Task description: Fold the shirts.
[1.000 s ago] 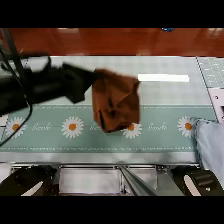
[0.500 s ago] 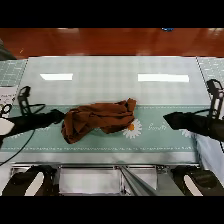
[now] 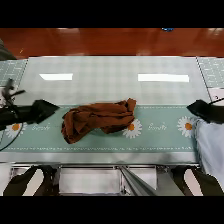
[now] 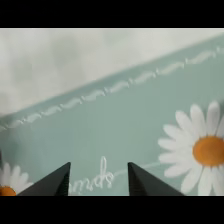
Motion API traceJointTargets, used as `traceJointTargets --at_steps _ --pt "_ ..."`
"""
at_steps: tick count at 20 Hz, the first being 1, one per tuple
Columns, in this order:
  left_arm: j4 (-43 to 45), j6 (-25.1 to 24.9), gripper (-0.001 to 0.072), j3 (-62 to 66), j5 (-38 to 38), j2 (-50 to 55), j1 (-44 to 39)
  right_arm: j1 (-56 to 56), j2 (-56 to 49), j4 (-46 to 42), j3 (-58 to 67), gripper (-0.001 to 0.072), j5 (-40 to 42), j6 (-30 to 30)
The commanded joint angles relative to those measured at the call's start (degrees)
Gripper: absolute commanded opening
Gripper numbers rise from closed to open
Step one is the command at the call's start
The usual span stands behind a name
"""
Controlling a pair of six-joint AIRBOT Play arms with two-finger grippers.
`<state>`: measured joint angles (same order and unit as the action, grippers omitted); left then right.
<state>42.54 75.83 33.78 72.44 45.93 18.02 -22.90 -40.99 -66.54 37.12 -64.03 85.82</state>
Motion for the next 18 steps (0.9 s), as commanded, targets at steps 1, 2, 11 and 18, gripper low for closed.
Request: traceJointTargets --at_steps 1,2,11,18 --pt "-1.95 -5.6 0.0506 -4.55 -0.22 5.14 -5.29 -3.78 -0.63 4.96 -9.01 0.0411 -1.11 -7.48" --pt "-1.92 -5.79 0.0507 -4.57 -2.45 6.6 -6.29 -3.78 -0.63 4.9 -10.56 0.0411 -1.14 -8.35" --pt "-1.38 -6.32 0.0507 -3.65 -16.15 18.56 -15.23 -3.78 -0.63 14.58 -12.61 0.041 -0.22 -12.76" --pt "-1.33 -4.61 0.0499 3.76 -18.99 26.95 -15.58 -3.78 -0.63 15.63 -12.61 0.041 -0.24 -14.23"
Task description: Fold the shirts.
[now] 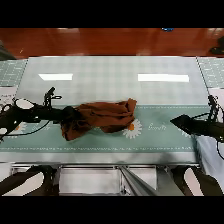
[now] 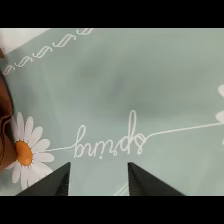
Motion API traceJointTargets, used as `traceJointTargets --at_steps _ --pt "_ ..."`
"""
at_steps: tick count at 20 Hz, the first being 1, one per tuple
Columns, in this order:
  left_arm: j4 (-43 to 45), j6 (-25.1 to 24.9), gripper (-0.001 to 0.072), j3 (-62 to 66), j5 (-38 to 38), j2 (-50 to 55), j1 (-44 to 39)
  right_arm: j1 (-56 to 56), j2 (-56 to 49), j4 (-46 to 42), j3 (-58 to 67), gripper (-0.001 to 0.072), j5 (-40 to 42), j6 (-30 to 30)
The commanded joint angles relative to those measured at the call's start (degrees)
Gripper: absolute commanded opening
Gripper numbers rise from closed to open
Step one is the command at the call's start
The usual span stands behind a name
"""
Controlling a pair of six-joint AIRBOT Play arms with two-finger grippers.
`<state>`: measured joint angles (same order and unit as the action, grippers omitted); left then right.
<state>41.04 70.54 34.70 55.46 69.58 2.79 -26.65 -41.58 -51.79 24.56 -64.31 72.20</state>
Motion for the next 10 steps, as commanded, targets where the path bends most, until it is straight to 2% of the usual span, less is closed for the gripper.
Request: traceJointTargets --at_steps 1,2,3,7,10 --pt "0.52 0.66 0.0434 3.89 -1.46 4.35 -0.37 -0.02 -0.04 0.87 -0.07 0.041 0.0 -0.61" --pt "1.38 0.59 0.0133 4.96 -0.37 5.29 -0.31 -0.02 -0.04 0.9 -0.04 0.041 -0.02 -0.61" --pt "1.97 -0.55 0.0025 5.84 0.11 5.88 -0.33 -0.02 -0.04 0.9 -0.04 0.041 -0.02 -0.61" --pt "2.08 -0.94 0.0024 7.02 0.28 5.92 -0.31 0.2 -0.04 3.15 -1.29 0.041 -1.09 -1.44" --pt "2.08 -0.94 0.0025 7.21 0.59 5.92 -0.31 8.79 -1.14 5.09 -4.0 0.041 1.09 -0.74"
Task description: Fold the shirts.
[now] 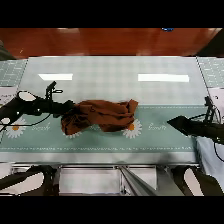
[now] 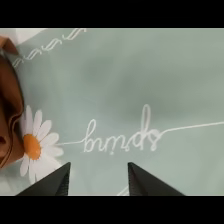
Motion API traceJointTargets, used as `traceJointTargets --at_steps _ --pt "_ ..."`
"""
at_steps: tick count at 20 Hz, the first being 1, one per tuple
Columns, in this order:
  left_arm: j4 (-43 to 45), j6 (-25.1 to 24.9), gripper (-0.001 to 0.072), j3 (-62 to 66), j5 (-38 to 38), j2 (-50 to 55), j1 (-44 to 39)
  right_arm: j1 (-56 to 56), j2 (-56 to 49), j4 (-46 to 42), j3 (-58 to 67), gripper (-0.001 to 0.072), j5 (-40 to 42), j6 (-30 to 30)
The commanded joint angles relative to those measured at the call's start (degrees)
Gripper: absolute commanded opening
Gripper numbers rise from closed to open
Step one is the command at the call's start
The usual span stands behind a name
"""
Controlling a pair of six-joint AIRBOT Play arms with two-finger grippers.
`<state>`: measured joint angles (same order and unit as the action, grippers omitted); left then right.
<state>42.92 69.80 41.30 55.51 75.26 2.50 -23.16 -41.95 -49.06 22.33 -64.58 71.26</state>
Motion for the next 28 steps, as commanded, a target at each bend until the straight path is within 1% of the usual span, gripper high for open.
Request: traceJointTargets --at_steps 1,4,6,9,13,16,17,18,19,20,22,23,26,28 --pt "0.2 -0.2 0.0025 0.61 0.68 0.24 -0.02 10.01 -2.47 4.0 -1.81 0.041 3.5 0.31" --pt "0.2 -0.17 0.0025 0.61 1.14 0.24 -0.02 22.12 -10.54 11.23 -1.66 0.041 12.96 0.31" --pt "0.2 -0.2 0.0025 0.61 1.55 0.24 -0.02 28.37 -17.64 16.33 0.04 0.041 15.89 -2.05" --pt "0.2 -0.17 0.0025 0.61 1.55 0.24 -0.02 34.27 -26.71 21.77 5.11 0.041 16.87 -5.49" --pt "0.2 -0.17 0.0025 0.61 1.75 0.24 -0.02 40.06 -35.71 22.01 13.64 0.041 16.85 -5.53" --pt "0.2 -0.17 0.0025 0.61 1.81 0.24 -0.02 42.07 -40.7 22.01 18.16 0.041 16.87 -4.44" --pt "0.17 -0.17 0.0025 0.61 1.75 0.24 -0.02 42.36 -41.92 22.12 19.21 0.0388 16.76 -4.2" --pt "0.15 -0.17 0.0025 0.63 1.7 0.24 -0.02 42.66 -42.27 20.59 19.76 0.0315 16.46 -3.82" --pt "0.15 -0.17 0.0025 0.66 1.75 0.2 -0.02 42.64 -41.94 17.88 19.91 0.0199 16.44 -2.34" --pt "0.17 -0.2 0.0025 0.81 1.92 0.11 -0.02 42.49 -41.05 16.59 19.93 0.0032 16.46 -1.92" --pt "0.15 -0.17 0.0025 2.21 2.73 -0.2 0.0 41.79 -38.6 13.73 21.03 0.0028 16.52 -1.99" --pt "0.15 -0.17 0.0025 3.65 3.52 -0.57 0.0 41.13 -37.33 11.5 22.23 0.0028 15.61 -1.01" --pt "-1.03 -0.15 0.0025 11.1 5.68 -3.63 0.0 37.73 -32.33 1.03 30.12 0.0027 10.67 5.09" --pt "-2.91 -0.13 0.0025 19.02 6.05 -7.41 0.0 34.97 -27.96 -6.69 39.23 0.0027 6.6 9.64"
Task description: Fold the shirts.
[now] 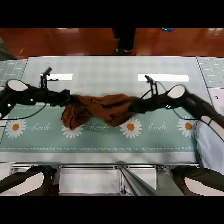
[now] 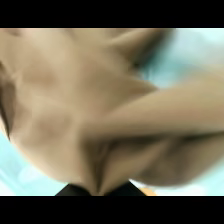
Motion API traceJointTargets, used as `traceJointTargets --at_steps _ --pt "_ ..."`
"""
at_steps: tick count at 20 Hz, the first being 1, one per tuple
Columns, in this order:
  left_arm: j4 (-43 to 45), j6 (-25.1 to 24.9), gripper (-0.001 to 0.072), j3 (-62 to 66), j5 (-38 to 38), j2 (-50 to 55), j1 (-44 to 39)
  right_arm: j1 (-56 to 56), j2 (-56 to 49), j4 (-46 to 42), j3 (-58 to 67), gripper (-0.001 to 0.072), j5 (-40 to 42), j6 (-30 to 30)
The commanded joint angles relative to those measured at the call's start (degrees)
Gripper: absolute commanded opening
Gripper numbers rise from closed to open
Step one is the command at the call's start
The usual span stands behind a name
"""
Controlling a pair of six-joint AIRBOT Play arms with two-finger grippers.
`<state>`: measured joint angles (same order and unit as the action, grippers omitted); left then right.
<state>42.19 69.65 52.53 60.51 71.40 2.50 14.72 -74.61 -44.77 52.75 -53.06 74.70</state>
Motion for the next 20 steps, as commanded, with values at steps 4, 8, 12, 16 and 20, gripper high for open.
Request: traceJointTargets --at_steps 4,8,12,16,20 --pt "-2.34 1.14 0.0025 25.4 1.79 -10.54 0.46 -6.93 12.79 -22.82 32.17 0.0027 -14.78 10.71" --pt "-2.29 1.79 0.0025 40.11 7.85 -16.41 2.27 -7.13 17.99 -28.94 53.0 0.0027 -25.53 11.06" --pt "-1.4 2.01 0.0025 43.91 20.2 -22.18 4.02 -7.13 25.42 -30.14 59.54 0.0028 -31.82 11.1" --pt "0.72 3.5 0.0025 43.45 34.47 -25.75 3.89 -7.13 31.63 -33.22 59.06 0.0028 -40.76 13.05" --pt "0.72 3.45 0.0025 31.21 37.51 -30.18 3.87 -7.13 36.2 -31.28 48.63 0.0028 -43.87 15.56"
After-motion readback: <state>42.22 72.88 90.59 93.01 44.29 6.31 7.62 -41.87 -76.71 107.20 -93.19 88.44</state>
